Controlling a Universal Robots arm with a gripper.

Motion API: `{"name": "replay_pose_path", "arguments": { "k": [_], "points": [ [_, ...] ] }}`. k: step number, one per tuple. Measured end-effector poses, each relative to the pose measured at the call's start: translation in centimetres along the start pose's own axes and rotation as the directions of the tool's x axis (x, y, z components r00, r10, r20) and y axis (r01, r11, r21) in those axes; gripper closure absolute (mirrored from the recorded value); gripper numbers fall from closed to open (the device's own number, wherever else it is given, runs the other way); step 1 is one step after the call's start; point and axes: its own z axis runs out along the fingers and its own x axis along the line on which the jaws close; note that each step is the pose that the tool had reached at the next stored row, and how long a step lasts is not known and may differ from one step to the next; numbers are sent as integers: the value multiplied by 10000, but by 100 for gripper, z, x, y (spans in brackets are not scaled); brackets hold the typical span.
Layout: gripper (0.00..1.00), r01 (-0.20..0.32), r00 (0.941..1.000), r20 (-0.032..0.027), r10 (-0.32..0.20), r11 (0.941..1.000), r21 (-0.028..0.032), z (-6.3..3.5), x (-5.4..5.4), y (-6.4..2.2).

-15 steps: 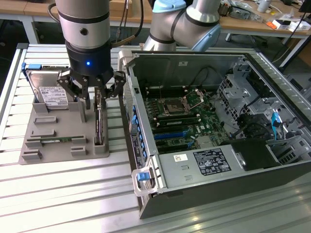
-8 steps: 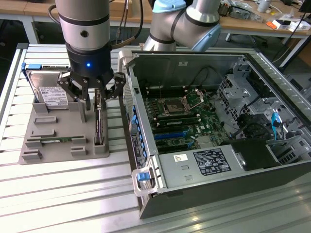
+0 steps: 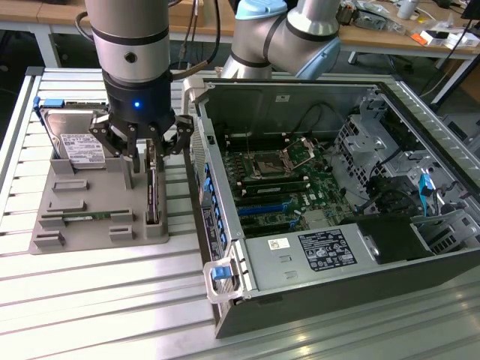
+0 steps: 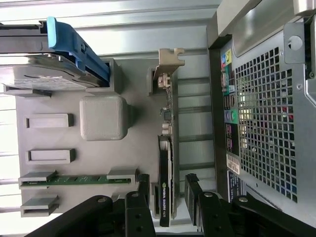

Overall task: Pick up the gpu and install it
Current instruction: 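Pick up the gpu and move the gpu toward the slot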

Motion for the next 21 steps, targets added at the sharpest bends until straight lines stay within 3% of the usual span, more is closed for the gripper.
{"name": "replay_pose_path", "arguments": {
  "k": [16, 21],
  "points": [
    [58, 0, 10000, 0, 0, 10000, 6, 365, -12, 7],
    [58, 0, 10000, 0, 0, 10000, 6, 406, -9, 30]
  ]
}}
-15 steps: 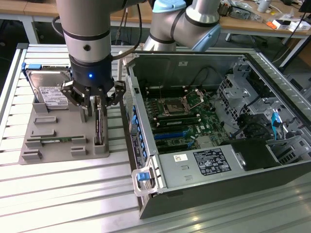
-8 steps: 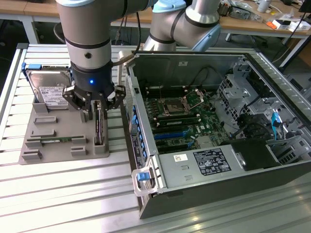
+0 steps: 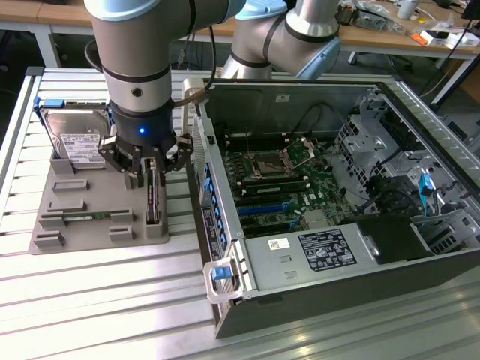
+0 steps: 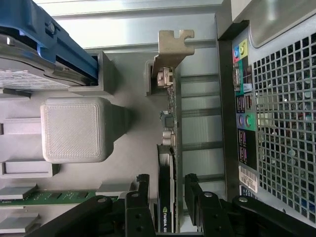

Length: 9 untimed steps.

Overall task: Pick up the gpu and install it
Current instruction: 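Pick up the gpu and move the gpu toward the slot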

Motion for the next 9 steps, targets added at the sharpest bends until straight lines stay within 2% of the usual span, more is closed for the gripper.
{"name": "replay_pose_path", "arguments": {
  "k": [1, 2, 3, 4, 9],
  "points": [
    [66, 0, 10000, 0, 0, 10000, 0, 0, 0, 0],
    [66, 0, 10000, -1, 0, 10000, 1, 0, 0, 0],
    [72, 0, 10000, 0, 0, 10000, 0, 0, 0, 0],
    [74, 0, 10000, 0, 0, 10000, 0, 0, 0, 0],
    [74, 0, 10000, 0, 0, 10000, 0, 0, 0, 0]
  ]
}}
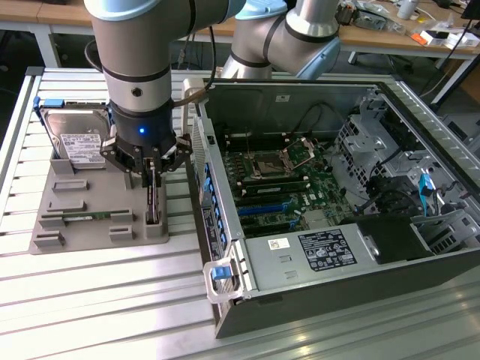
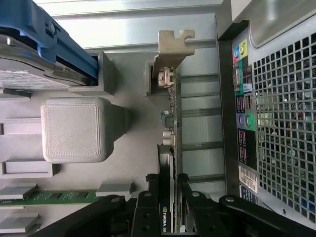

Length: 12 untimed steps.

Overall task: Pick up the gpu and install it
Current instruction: 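Pick up the gpu and move the gpu toward the slot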

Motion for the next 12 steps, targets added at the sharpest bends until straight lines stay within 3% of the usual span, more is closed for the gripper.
{"name": "replay_pose_path", "arguments": {
  "k": [4, 12],
  "points": [
    [74, 0, 10000, 4, 0, 10000, -3, -2, 0, 1],
    [74, -1, 10000, 0, 1, 10000, -1, -148, -4, 2]
  ]
}}
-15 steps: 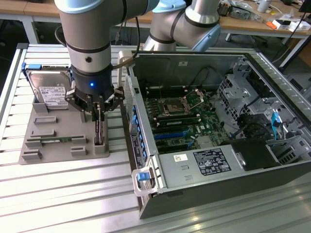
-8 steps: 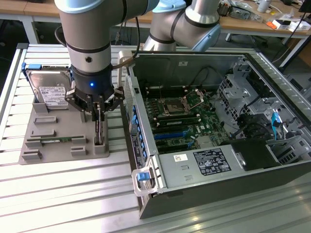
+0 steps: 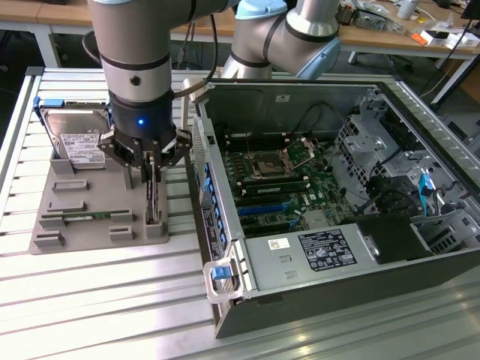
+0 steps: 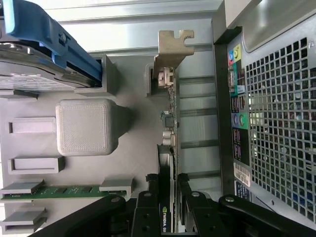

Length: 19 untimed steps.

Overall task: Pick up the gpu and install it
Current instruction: 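Pick up the gpu and move the gpu toward the slot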

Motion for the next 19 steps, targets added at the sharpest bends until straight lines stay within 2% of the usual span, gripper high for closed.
{"name": "replay_pose_path", "arguments": {
  "k": [11, 19],
  "points": [
    [74, 0, 10000, 1, 0, 10000, -1, -153, -5, 2],
    [74, 0, 10000, 1, 0, 10000, -1, -202, -6, 3]
  ]
}}
